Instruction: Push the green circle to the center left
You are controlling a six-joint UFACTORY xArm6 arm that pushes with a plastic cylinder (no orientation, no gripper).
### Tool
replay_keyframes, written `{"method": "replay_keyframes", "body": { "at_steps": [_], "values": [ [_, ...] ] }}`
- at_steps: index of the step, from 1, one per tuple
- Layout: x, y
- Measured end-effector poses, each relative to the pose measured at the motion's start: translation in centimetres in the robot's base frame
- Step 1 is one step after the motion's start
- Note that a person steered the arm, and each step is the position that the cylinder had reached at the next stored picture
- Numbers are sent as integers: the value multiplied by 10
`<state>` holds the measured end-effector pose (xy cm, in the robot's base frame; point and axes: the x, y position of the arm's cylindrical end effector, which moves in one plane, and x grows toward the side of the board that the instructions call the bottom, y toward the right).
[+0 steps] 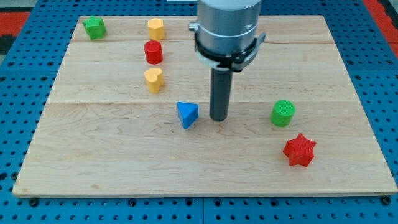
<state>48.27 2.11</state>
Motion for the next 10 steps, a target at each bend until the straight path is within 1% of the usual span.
{"method": "replay_keyframes", "body": {
  "at_steps": [2, 3, 4, 5, 6, 7, 8, 9, 10],
  "values": [
    [-1, -84],
    [-1, -110],
    [-1, -106],
    [-1, -37],
    [-24, 45],
    [-58, 103],
    [-48, 171],
    [-2, 171],
    [11, 112]
  ]
}}
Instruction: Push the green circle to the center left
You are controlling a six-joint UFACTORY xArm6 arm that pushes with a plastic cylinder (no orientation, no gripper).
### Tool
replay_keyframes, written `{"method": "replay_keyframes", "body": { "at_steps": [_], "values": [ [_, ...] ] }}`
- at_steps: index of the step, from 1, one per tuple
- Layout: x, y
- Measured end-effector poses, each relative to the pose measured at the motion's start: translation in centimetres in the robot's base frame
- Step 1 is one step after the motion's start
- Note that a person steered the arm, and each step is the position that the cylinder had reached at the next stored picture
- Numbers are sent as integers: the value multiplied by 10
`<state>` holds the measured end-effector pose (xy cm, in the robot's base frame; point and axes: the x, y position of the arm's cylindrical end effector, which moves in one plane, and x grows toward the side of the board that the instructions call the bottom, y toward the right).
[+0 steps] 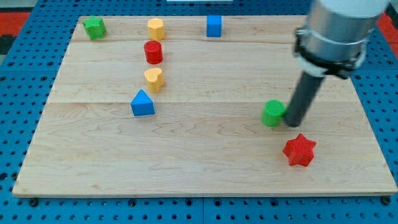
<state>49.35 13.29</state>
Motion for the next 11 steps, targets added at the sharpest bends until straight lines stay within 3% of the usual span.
{"method": "replay_keyframes", "body": {
  "at_steps": [1, 2, 3, 4, 6, 8, 11],
  "values": [
    [-4, -31],
    [-21, 0],
    [-40, -4],
    [-40, -39],
    [-18, -130],
    [9, -114],
    [17, -242]
  ]
}}
